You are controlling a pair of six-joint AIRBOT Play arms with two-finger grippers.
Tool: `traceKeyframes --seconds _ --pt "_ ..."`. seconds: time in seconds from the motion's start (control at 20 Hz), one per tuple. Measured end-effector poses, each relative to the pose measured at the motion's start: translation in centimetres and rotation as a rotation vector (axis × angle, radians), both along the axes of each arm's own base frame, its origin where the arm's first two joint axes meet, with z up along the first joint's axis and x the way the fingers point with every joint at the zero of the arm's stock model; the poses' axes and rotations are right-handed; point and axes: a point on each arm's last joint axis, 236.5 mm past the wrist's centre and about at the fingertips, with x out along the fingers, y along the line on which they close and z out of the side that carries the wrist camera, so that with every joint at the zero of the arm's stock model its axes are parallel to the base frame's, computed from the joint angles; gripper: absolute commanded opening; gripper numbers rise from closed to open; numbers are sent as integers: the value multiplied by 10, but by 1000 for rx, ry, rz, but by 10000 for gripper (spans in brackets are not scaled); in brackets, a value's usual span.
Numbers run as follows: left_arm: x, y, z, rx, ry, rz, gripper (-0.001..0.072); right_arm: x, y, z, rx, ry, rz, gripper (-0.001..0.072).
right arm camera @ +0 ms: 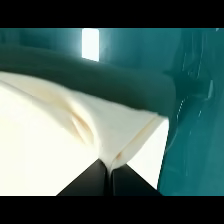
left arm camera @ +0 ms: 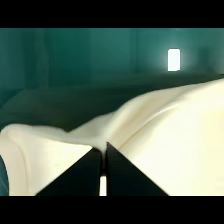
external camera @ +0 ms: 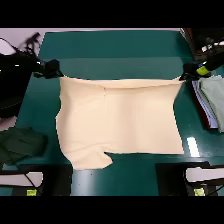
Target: Fold the shirts.
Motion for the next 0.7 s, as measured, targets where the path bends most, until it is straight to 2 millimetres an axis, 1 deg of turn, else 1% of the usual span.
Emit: traceKeyframes --seconds 0.05,0.1,0.2,0.25,0.3,0.4,0.5,0.6,0.7 --pt "10 0 -10 -5 3 3 25 8 1 -8 5 4 -1 15" --pt "18 1 -18 -2 6 3 25 18 1 -11 8 -5 -4 15" --pt "29 1 -23 3 -5 -7 25 34 -1 -10 5 -32 -6 15" --pt "29 1 -23 10 -4 -23 24 39 -1 -6 3 -48 -4 15" --pt "24 1 -27 23 18 -52 24 40 -2 -2 -4 -56 4 15" --pt "6 3 -38 55 94 -105 23 29 -9 -4 -42 -27 25 15" --pt "-19 12 -57 100 188 -132 23 11 -12 -9 -64 10 37 15" --pt "-45 19 -72 131 253 -133 25 -11 -17 -20 -73 56 35 17" --pt "-70 23 -89 146 295 -121 25 -32 -17 -36 -71 99 32 18"
